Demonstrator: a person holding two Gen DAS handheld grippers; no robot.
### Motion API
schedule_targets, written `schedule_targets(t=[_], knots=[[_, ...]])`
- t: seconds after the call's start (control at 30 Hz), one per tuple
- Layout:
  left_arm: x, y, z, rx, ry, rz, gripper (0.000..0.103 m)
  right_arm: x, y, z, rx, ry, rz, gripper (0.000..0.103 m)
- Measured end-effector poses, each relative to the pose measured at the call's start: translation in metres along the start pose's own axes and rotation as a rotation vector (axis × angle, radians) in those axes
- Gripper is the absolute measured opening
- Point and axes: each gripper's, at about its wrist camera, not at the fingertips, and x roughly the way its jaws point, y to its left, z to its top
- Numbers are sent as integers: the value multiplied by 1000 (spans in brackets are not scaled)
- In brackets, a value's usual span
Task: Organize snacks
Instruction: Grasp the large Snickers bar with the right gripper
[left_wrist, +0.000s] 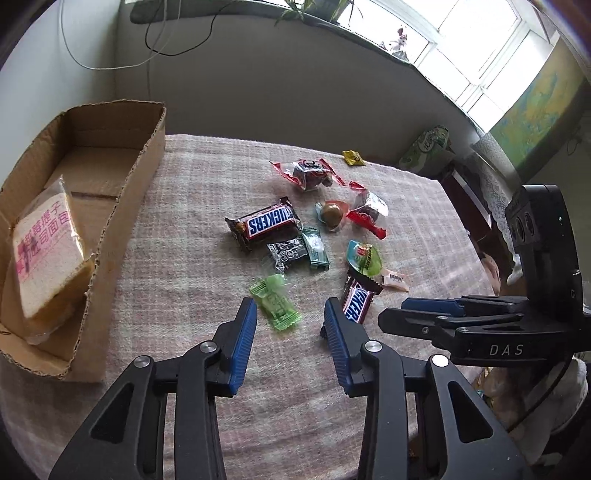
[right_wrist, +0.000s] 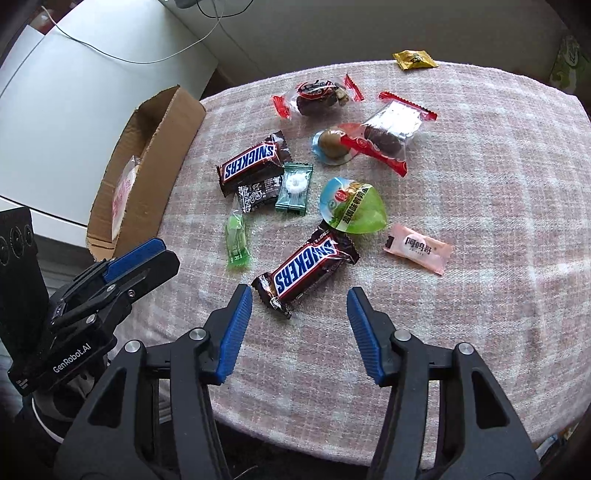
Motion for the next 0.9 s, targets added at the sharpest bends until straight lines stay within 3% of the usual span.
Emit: schedule_targets(t=[0.33,0.63,0.9], knots=[[36,-6,9,65,53,14,29,30,-3,12,107,40,-22,45],[56,1,18,95,98,38,19,45,9,34,42,58,-90,43],[63,1,21,161,142,34,20,53,19,48,-52,102,-127,43]])
